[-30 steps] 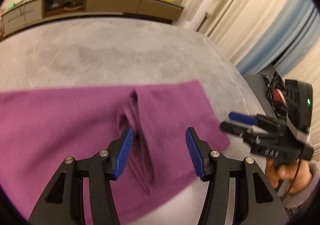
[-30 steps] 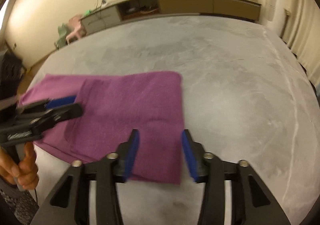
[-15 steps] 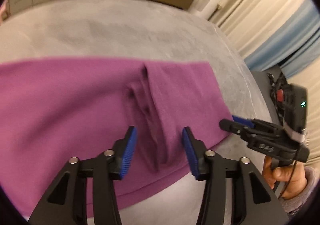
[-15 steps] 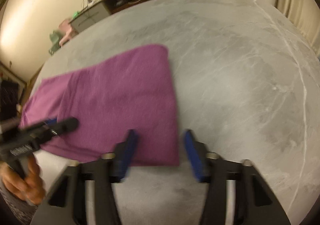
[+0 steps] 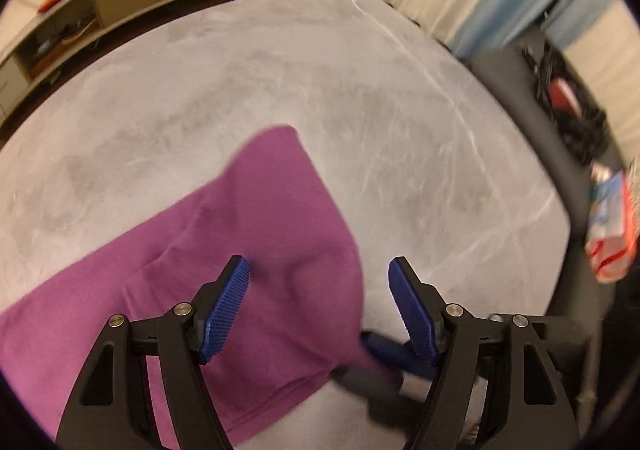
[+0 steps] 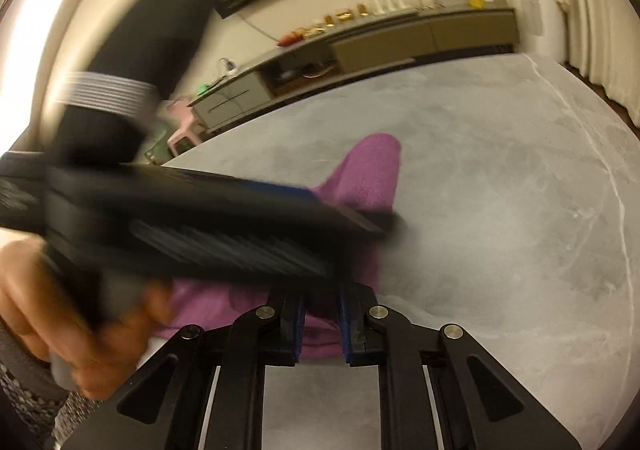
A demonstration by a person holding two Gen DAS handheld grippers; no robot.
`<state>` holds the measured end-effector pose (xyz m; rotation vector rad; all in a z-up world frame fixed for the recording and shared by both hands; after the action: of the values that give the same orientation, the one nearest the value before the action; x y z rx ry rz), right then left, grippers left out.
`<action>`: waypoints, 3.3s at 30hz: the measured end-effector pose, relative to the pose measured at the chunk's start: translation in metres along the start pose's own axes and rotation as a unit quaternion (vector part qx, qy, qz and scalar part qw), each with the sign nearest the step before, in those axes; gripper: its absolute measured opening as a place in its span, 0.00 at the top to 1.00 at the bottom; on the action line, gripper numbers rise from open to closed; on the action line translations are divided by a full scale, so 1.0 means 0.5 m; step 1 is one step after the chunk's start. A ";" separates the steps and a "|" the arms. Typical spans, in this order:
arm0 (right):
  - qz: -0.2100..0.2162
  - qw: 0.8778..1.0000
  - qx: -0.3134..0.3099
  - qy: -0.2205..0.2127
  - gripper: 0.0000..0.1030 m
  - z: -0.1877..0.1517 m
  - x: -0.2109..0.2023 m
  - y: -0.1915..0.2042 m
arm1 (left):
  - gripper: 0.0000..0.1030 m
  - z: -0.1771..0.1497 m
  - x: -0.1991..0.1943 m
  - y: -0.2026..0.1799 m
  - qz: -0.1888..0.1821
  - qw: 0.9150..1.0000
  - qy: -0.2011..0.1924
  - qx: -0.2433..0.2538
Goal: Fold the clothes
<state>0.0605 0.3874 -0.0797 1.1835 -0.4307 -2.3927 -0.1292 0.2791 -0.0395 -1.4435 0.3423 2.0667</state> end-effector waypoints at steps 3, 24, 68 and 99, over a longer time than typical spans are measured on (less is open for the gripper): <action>0.020 1.000 -0.005 0.011 0.88 -0.003 0.012 0.016 | 0.78 -0.025 -0.014 0.008 0.016 1.000 -0.010 0.009; -0.005 0.982 -0.147 0.121 0.65 -0.112 0.221 0.143 | 0.70 -0.387 -0.094 0.362 0.014 0.970 -0.098 -0.221; -0.098 0.945 -0.311 -0.013 0.45 -0.055 0.255 0.522 | 0.37 -0.845 -0.454 0.830 0.135 0.850 -0.204 -0.466; 0.080 0.920 -0.361 0.128 0.85 -0.296 0.566 0.991 | 0.31 -0.940 -0.391 0.869 -0.087 0.783 -0.254 -0.561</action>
<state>0.1466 -0.1935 -0.1311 1.0239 0.4034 -1.9327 0.0185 -0.3715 -0.0900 -1.2471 -1.4111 2.4468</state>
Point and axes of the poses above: each gripper's, at about its wrist camera, not at the fingertips, and x roughly the way its jaws point, y to its left, z to its top, the point moved 8 cm from there along x, roughly the way its jaws point, and after that the axes turned 7 degrees about x, right-handed, at the moved point
